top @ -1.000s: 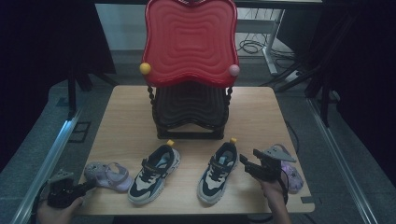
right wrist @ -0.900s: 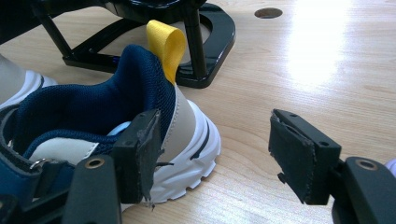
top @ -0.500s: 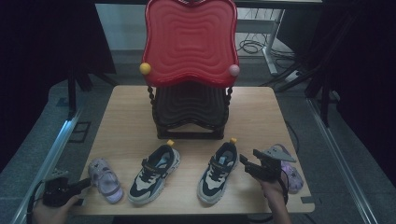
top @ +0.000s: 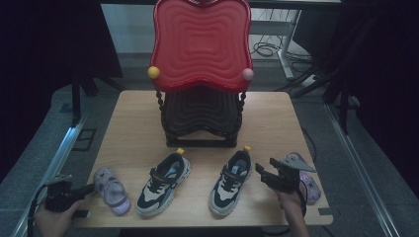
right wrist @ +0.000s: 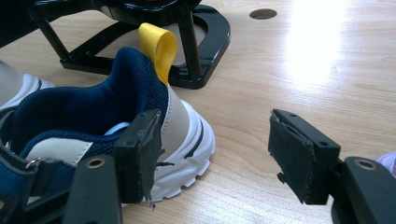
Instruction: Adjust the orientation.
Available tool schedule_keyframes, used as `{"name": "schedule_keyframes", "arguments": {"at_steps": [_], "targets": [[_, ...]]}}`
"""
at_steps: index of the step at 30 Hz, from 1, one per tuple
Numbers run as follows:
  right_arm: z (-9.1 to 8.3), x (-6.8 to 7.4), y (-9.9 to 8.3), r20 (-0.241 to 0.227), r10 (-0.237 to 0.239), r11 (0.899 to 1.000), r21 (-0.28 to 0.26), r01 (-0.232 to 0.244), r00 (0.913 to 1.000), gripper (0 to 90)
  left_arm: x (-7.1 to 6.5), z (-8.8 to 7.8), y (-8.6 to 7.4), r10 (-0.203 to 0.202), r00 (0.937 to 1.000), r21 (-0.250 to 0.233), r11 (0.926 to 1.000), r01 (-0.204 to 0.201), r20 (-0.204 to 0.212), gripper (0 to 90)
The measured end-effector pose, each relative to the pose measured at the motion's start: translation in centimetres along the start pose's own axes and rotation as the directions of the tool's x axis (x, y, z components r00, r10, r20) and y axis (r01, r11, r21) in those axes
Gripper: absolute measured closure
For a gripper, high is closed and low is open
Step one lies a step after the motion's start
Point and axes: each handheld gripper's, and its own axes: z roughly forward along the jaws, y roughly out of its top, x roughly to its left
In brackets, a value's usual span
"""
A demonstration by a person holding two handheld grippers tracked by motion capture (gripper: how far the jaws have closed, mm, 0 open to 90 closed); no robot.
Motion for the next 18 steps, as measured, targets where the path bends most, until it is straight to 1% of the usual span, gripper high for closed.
{"name": "schedule_keyframes", "arguments": {"at_steps": [3,4,7,11,12,14,18], "targets": [[0.0,0.0,0.0,0.0,0.001,1.0,0.001,-0.001,1.0,35.6,0.3,0.0,0.3,-0.005,0.9999,-0.002,1.0,0.005,0.011,89.8],[0.1,0.0,-0.1,-0.002,0.0,1.0,0.004,0.0,1.0,35.6,0.5,0.0,0.5,-0.01,0.9996,-0.004,0.9999,0.01,0.027,89.8],[0.2,0.2,0.0,-0.01,-0.004,1.0,0.003,0.004,0.9999,35.6,0.7,0.1,0.8,-0.011,0.9993,-0.001,0.9999,0.011,0.036,89.8],[0.2,0.3,0.0,-0.012,-0.002,1.0,0.003,0.002,0.9999,35.6,0.7,0.3,1.2,-0.003,0.9992,0.003,1.0,0.002,0.04,89.7],[0.2,0.2,0.0,-0.01,0.0,1.0,0.002,0.0,1.0,35.6,0.9,0.4,1.4,0.008,0.9986,0.003,1.0,-0.008,0.052,89.7],[0.1,0.1,0.0,-0.007,0.001,1.0,0.001,-0.001,1.0,35.6,1.1,0.6,1.7,0.011,0.9979,-0.001,0.9999,-0.011,0.065,89.7],[0.0,0.0,0.0,-0.005,0.005,1.0,-0.001,-0.005,1.0,35.6,1.3,0.9,2.1,0.018,0.9972,-0.004,0.9998,-0.018,0.072,89.8]]}}
